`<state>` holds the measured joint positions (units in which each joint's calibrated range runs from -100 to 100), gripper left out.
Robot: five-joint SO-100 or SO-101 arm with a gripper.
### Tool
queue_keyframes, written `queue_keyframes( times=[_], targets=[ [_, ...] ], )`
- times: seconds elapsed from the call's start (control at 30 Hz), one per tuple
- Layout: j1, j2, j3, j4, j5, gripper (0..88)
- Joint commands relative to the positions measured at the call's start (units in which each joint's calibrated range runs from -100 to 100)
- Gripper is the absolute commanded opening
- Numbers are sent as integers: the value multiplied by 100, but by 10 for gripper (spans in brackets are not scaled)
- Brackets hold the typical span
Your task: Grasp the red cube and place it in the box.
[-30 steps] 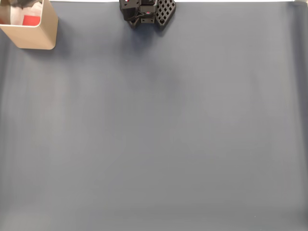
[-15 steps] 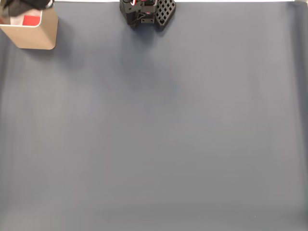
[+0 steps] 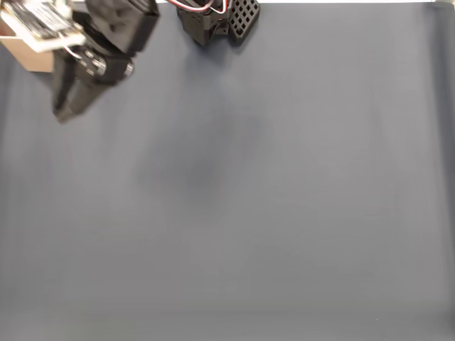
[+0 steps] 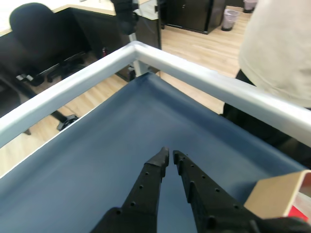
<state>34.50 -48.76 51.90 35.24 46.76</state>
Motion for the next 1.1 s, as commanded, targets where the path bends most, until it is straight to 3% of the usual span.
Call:
queue_keyframes(
  times=[0.0,0.7,1.07],
  targets=[
    [-587,6,-327,-49,59,0],
    [-3236,-1120,1015,-90,103,0],
    [-3762,-2966,3131,-65,107,0]
  ],
)
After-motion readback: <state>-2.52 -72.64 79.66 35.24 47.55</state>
